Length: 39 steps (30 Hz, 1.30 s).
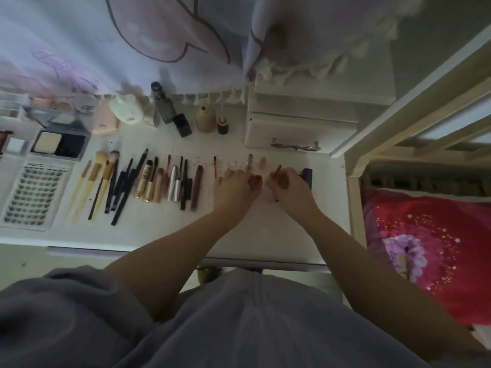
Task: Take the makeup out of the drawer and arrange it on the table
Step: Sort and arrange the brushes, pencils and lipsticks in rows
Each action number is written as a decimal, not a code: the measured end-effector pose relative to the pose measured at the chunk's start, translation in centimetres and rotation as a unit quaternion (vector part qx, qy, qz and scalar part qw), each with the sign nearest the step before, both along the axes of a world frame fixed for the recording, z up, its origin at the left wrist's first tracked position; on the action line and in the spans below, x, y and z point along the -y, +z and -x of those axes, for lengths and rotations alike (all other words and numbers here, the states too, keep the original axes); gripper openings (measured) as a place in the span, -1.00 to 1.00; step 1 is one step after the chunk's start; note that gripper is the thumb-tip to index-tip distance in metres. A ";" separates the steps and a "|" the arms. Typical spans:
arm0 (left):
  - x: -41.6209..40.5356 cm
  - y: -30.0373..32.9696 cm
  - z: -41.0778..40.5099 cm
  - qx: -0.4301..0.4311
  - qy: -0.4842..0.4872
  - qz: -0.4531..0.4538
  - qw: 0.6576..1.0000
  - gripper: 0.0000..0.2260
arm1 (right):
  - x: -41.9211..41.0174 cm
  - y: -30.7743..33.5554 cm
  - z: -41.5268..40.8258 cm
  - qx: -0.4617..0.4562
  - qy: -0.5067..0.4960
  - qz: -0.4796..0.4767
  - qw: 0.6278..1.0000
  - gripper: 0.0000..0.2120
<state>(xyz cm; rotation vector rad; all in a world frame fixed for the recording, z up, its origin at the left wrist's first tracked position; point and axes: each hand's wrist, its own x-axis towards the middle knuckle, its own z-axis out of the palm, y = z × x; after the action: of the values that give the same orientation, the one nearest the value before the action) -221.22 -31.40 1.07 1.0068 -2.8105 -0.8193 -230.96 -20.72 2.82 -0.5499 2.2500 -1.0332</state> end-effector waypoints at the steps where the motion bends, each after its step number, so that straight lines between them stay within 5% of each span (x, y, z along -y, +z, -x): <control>1: 0.2 -0.4 0.0 0.008 -0.004 0.010 1.000 -0.75 | 0.5 -0.4 -0.3 -0.007 0.001 -0.010 1.000 -0.81; 9: 2.2 -2.5 -0.7 -0.008 -0.032 0.036 0.999 -0.78 | 2.7 -2.5 -1.1 -0.134 0.082 -0.106 0.982 -0.76; 18: 2.3 -1.6 -3.1 -0.036 0.012 0.013 0.999 -0.64 | 0.5 -0.5 1.9 -0.147 0.123 -0.166 0.967 -0.73; 22: -0.1 -0.8 -4.5 -0.025 -0.096 -0.041 0.994 -0.85 | -0.5 0.9 5.0 -0.123 0.120 -0.176 0.969 -0.72; 25: -3.1 -0.8 -2.1 0.007 -0.142 -0.051 0.989 -0.78 | 0.9 0.8 4.9 -0.107 0.165 -0.203 0.959 -0.73; 31: -5.5 -1.2 2.3 0.120 -0.046 -0.073 0.989 -0.72 | 2.3 -0.1 4.1 -0.165 0.228 -0.244 0.928 -0.86; 39: -5.9 -0.6 1.9 0.111 -0.002 -0.111 0.988 -0.67 | 1.4 -0.2 4.1 -0.143 0.236 -0.218 0.936 -0.72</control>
<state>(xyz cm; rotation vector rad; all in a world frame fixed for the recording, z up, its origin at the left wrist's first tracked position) -223.14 -25.46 0.45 1.1930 -2.9528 -1.1057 -235.04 -22.17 2.62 -1.0220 2.3196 -0.2116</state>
